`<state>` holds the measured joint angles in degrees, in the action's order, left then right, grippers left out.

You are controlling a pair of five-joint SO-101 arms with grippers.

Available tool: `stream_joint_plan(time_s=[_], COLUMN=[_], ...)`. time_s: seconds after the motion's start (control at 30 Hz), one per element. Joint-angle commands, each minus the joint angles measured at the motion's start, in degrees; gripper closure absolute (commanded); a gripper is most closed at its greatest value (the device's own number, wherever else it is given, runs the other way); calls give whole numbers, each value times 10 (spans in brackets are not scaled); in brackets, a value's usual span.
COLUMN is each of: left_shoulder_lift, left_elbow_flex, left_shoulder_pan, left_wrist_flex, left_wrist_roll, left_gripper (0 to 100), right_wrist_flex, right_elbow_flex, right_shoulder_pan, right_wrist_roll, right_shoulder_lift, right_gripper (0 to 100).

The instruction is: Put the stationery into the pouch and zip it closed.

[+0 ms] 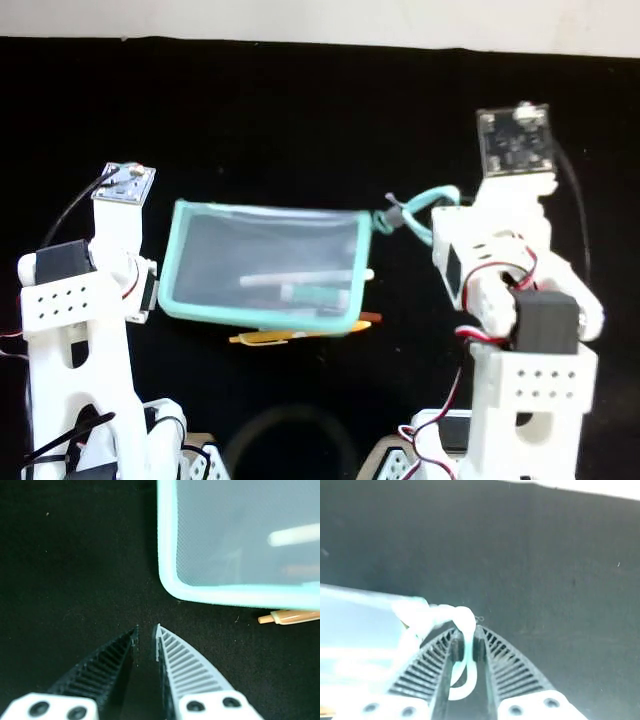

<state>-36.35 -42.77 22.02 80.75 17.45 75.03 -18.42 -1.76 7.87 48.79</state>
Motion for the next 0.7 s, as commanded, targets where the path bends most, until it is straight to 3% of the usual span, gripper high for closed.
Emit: stream_joint_plan(time_s=[0.0,0.37,0.67], left_shoulder_lift=[-2,-2,-2], left_elbow_flex=[2,1,1], left_shoulder_pan=[-8,-7,-7], left_wrist_flex=[-7,-7,-6], left_wrist_roll=[2,2,2], left_gripper=[922,923,923], right_wrist_flex=[49,208,254], right_elbow_flex=[131,501,739], right_shoulder_pan=[-18,-75,-76], right_wrist_roll=[-26,-72,-94], right_shoulder_lift=[-28,-208,-319], right_gripper=[991,991,991])
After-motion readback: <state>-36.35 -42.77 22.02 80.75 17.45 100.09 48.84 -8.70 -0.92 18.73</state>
